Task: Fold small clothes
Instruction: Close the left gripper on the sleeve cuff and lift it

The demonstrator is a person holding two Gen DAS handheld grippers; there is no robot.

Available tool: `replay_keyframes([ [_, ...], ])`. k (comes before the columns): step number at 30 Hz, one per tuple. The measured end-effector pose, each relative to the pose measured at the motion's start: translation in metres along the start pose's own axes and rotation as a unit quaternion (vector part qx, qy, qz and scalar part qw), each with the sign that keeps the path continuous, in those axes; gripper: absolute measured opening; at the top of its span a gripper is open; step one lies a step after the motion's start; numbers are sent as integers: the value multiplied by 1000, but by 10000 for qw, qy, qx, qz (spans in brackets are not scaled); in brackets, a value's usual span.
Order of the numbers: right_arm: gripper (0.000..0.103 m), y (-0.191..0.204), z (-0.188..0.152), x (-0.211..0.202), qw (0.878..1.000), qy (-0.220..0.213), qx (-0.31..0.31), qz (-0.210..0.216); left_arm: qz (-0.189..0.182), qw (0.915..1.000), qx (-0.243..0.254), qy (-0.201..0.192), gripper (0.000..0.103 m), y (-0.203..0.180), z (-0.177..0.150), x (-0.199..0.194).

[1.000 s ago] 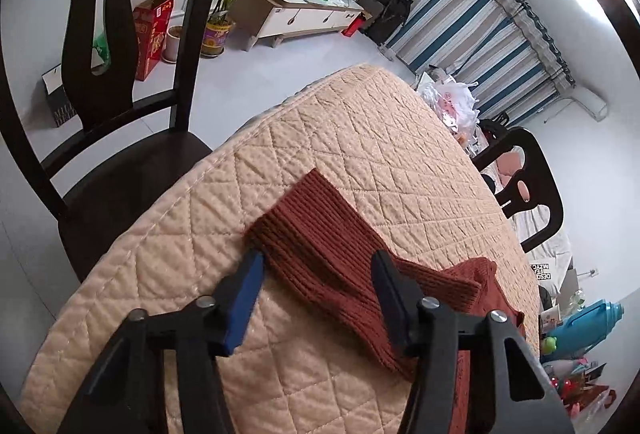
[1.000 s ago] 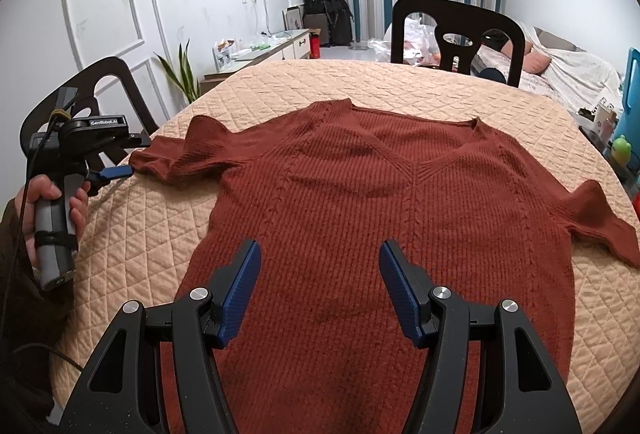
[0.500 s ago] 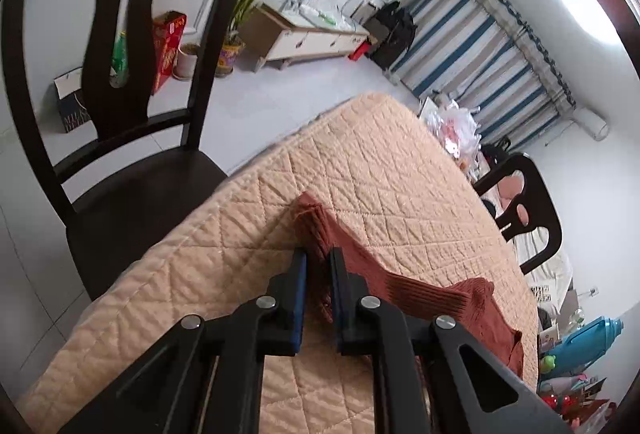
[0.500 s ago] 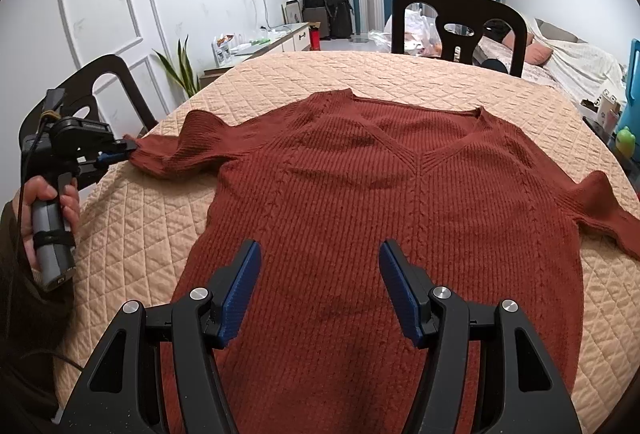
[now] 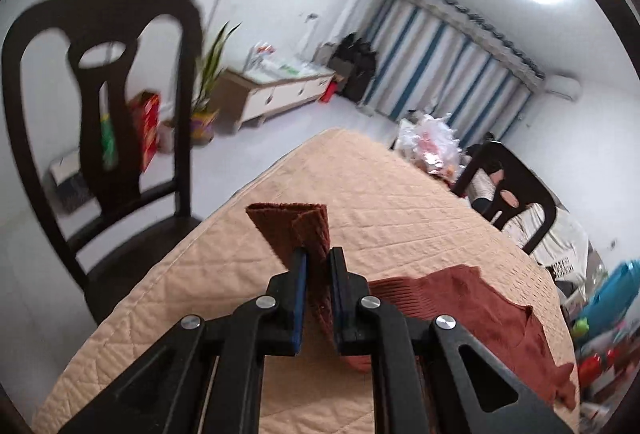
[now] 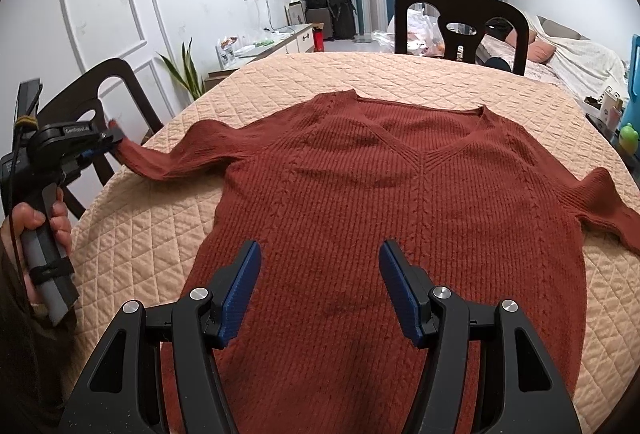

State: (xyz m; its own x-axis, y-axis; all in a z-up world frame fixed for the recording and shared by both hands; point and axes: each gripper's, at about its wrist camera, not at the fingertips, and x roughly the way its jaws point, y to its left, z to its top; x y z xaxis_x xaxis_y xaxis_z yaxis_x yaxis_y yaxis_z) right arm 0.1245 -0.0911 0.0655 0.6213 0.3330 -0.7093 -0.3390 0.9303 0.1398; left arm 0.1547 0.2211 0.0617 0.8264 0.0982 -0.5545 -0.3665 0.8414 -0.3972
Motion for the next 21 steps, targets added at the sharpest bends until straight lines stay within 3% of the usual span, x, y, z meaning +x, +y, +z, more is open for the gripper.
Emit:
replay_keyframes([
  [11, 62, -17, -1, -10, 9997, -90, 216, 4, -628, 9917, 1088, -256, 13, -74, 1, -4],
  [21, 62, -37, -1, -14, 9991, -104, 394, -88, -996, 9823, 1586, 25, 13, -123, -17, 3],
])
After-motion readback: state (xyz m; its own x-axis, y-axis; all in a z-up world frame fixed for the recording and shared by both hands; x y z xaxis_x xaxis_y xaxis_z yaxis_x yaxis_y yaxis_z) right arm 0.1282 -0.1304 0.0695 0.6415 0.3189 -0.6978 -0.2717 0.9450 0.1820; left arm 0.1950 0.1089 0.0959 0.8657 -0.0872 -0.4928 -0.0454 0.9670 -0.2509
